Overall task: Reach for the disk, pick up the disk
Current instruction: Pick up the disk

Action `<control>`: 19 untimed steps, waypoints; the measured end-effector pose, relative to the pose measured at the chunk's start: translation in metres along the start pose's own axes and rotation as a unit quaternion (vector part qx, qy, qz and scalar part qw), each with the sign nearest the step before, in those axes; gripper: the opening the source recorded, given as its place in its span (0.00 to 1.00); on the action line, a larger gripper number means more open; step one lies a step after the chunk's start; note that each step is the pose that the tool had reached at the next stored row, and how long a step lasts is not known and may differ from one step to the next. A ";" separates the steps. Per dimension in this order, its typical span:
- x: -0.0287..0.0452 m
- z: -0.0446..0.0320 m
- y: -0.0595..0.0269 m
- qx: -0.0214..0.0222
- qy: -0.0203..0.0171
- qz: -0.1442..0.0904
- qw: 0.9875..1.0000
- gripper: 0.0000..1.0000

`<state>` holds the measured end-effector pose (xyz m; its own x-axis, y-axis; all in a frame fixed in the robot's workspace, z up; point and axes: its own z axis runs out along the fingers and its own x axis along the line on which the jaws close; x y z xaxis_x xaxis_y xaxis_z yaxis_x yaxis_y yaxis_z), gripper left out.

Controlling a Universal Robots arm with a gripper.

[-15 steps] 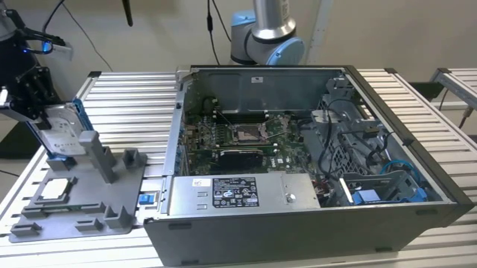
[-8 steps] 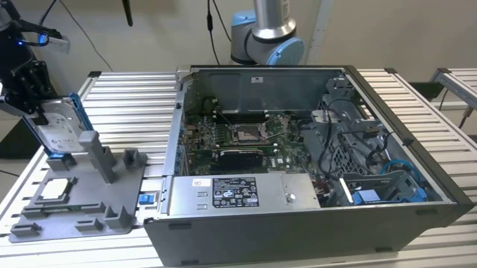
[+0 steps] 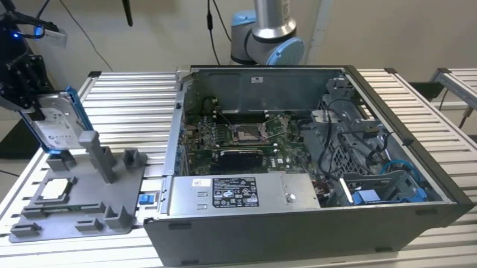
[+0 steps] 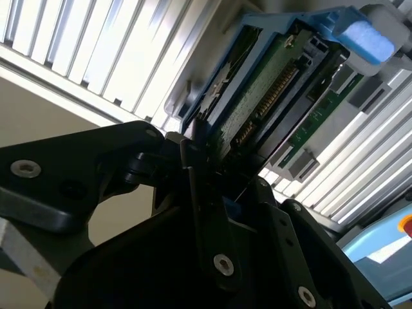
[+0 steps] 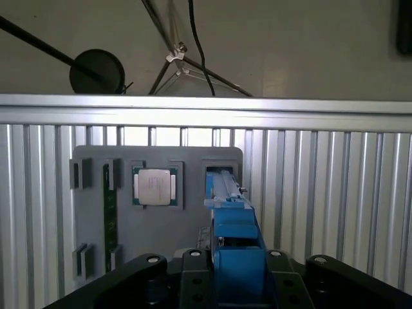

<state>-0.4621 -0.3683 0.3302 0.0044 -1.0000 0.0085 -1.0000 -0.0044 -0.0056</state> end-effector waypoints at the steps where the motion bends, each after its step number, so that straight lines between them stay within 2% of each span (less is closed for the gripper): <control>1: 0.0000 -0.0012 0.0000 0.000 0.000 0.000 1.000 0.00; 9: 0.0001 -0.0095 0.0000 0.000 0.000 0.000 1.000 0.00; 19: 0.0003 -0.0315 -0.0002 0.000 0.000 0.000 1.000 0.00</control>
<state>-0.4621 -0.3683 0.3617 0.0044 -1.0000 0.0085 -1.0000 -0.0045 -0.0055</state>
